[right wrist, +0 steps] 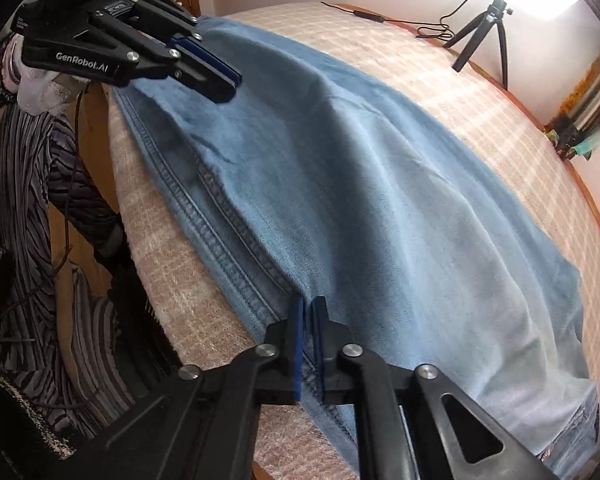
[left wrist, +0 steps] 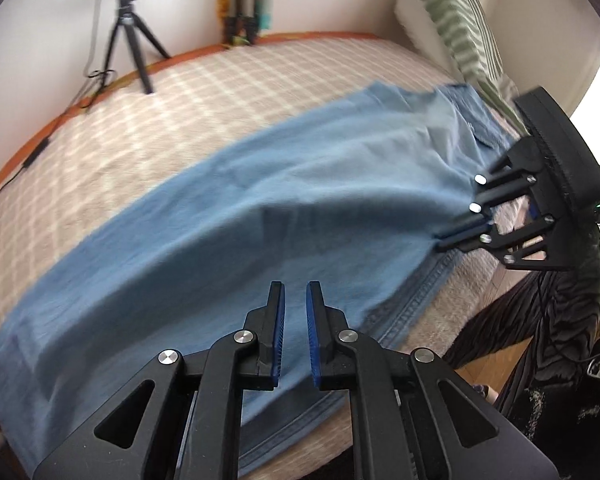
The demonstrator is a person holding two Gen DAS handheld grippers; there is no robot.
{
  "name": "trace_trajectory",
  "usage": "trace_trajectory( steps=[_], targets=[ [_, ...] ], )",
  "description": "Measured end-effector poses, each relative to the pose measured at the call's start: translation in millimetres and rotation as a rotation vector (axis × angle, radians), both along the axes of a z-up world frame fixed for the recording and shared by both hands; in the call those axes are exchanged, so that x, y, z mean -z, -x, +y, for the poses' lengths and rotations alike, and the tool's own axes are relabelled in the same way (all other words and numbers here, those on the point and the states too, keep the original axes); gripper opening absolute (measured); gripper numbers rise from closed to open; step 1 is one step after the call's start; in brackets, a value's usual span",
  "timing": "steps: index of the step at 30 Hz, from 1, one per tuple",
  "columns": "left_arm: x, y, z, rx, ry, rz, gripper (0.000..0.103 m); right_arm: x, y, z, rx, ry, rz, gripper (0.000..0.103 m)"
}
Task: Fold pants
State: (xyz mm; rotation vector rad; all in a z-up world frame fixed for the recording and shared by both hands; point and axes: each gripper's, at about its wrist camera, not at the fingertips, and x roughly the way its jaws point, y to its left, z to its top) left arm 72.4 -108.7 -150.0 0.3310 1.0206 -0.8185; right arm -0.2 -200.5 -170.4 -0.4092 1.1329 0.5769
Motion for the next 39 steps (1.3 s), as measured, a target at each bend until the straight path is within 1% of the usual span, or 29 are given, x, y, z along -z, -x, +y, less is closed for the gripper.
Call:
trace_trajectory(
  steps=[2,3,4,5,6,8,9,10,11,12,13,14,17,19,21,23,25,29,32,34,39],
  targets=[
    [-5,0,11,-0.018,0.01,-0.008,0.009,-14,4,-2,-0.001,-0.051,0.021,0.0],
    [-6,0,18,-0.025,0.005,-0.013,0.009,-24,12,-4,-0.024,-0.063,0.015,0.0],
    [-6,0,23,-0.035,-0.002,-0.02,0.009,-25,15,-3,-0.035,-0.054,0.013,0.0],
    [-7,-2,29,-0.049,-0.005,-0.022,0.009,-23,16,-3,-0.038,-0.04,0.024,0.0],
    [-7,-4,36,-0.069,-0.007,-0.018,0.01,-14,17,-2,-0.044,-0.015,0.052,0.0],
    [-8,-7,53,-0.115,-0.006,-0.012,0.01,2,16,3,-0.063,0.064,0.063,0.001],
    [-9,-9,64,-0.148,-0.005,-0.009,0.015,5,14,7,-0.065,0.085,0.054,0.003],
    [-11,-10,77,-0.187,-0.003,-0.003,0.024,4,12,9,-0.061,0.092,0.044,0.007],
    [-12,-11,88,-0.221,-0.001,0.003,0.029,1,10,11,-0.062,0.087,0.034,0.019],
    [-15,-12,105,-0.268,0.004,0.011,0.04,-7,8,15,-0.072,0.065,0.01,0.027],
    [-17,-13,119,-0.313,0.013,0.017,0.042,-14,7,19,-0.087,0.048,-0.016,0.036],
    [-20,-14,137,-0.36,0.025,0.027,0.042,-21,4,26,-0.112,0.03,-0.042,0.036],
    [-25,-17,192,-0.522,0.061,0.073,0.043,-29,-6,48,-0.176,-0.004,-0.057,0.036],
    [-25,-18,230,-0.629,0.097,0.107,0.047,-26,-13,64,-0.219,-0.017,-0.058,0.036],
    [-21,-16,270,-0.75,0.141,0.141,0.047,-20,-18,78,-0.261,-0.025,-0.063,0.036],
    [-13,-13,304,-0.849,0.18,0.187,0.047,-14,-21,87,-0.285,-0.039,-0.059,0.036],
    [0,-7,335,-0.945,0.185,0.217,0.047,-7,-26,99,-0.308,-0.054,-0.052,0.035],
    [21,4,375,-1.069,0.218,0.268,0.047,4,-30,105,-0.346,-0.044,-0.048,0.035],
    [35,10,395,-1.137,0.219,0.297,0.047,10,-35,110,-0.356,-0.032,-0.043,0.034],
    [43,15,402,-1.164,0.239,0.321,0.047,13,-38,117,-0.351,-0.034,-0.036,0.034],
    [57,27,401,-1.174,0.269,0.362,0.047,19,-42,116,-0.329,-0.047,-0.007,0.032]
  ],
)
